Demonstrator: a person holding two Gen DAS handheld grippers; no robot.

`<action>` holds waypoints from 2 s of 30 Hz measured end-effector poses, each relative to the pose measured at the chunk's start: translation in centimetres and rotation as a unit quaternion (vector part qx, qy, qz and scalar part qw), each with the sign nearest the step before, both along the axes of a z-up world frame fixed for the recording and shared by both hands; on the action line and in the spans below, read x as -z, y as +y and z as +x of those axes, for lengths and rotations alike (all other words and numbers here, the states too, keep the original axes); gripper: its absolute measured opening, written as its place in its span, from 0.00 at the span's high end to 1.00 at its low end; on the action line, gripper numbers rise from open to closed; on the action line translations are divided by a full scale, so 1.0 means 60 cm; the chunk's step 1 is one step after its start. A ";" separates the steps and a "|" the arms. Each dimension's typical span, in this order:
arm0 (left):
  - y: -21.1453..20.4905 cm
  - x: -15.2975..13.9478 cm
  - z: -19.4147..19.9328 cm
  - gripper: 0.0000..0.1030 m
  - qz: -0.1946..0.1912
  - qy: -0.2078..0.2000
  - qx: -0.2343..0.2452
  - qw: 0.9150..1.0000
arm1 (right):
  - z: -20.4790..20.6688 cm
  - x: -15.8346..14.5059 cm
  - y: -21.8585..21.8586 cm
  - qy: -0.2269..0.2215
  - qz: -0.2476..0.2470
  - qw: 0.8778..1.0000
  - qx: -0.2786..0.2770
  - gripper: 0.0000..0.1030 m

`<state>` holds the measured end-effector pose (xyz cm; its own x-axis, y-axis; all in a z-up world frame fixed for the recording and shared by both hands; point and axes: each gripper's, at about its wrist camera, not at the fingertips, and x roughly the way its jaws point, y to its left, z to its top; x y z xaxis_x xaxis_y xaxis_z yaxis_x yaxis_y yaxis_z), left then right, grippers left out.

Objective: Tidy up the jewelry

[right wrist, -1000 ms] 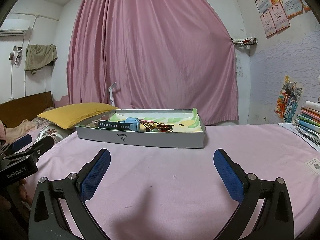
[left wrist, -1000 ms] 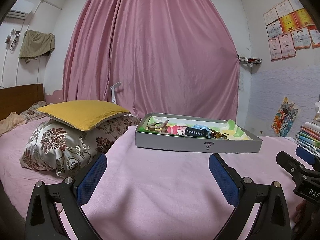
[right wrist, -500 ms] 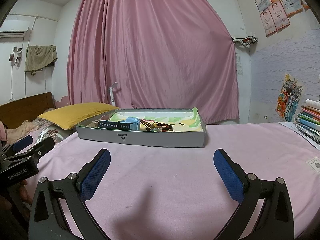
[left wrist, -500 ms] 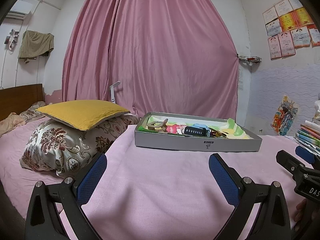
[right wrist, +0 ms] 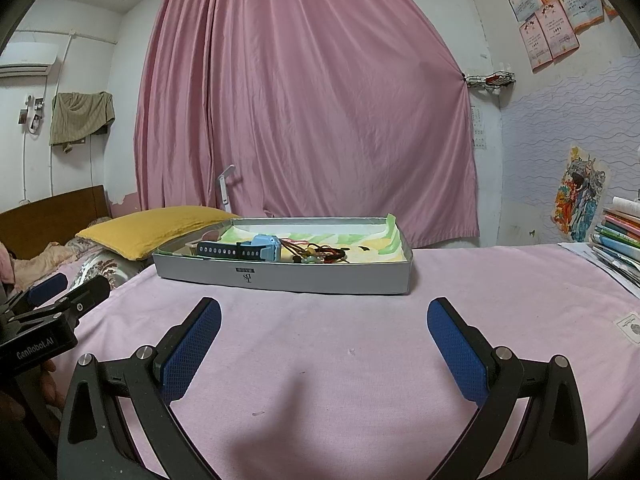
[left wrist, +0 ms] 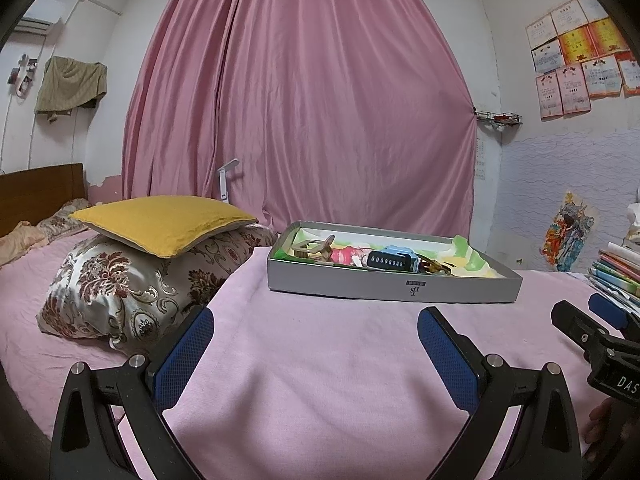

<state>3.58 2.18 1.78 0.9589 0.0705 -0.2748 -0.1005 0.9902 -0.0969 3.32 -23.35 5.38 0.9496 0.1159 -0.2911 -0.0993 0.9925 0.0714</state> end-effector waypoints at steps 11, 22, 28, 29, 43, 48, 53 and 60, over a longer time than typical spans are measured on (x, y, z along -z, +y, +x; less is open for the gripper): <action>0.004 0.001 0.000 0.01 -0.002 0.003 0.001 1.000 | -0.003 0.000 0.000 0.000 0.008 1.000 -0.002 0.02; 0.003 0.001 0.000 0.01 0.002 0.003 0.001 1.000 | -0.006 0.000 0.003 0.000 0.008 1.000 -0.002 0.02; 0.004 0.000 0.000 0.01 0.002 0.003 0.001 1.000 | -0.002 0.000 -0.001 0.000 0.009 1.000 -0.002 0.02; 0.003 0.000 0.000 0.01 0.002 0.004 0.001 1.000 | -0.002 0.000 -0.001 0.000 0.009 1.000 -0.002 0.02; 0.004 0.000 -0.001 0.01 0.002 0.004 0.002 1.000 | -0.004 0.000 0.001 0.001 0.009 1.000 -0.003 0.02; 0.003 0.000 0.000 0.01 0.002 0.004 0.001 1.000 | -0.003 0.001 0.004 0.002 0.009 1.000 -0.005 0.02; 0.003 0.000 0.001 0.01 0.002 0.006 0.002 1.000 | -0.003 0.002 0.006 0.005 0.011 1.000 -0.009 0.02; 0.003 0.001 0.001 0.01 0.002 0.008 0.003 1.000 | 0.000 0.002 0.004 0.007 0.013 1.000 -0.011 0.02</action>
<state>3.63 2.35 1.71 0.9547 0.0665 -0.2902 -0.0966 0.9912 -0.0906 3.30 -23.09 5.25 0.9428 0.1435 -0.3008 -0.1190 0.9880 0.0983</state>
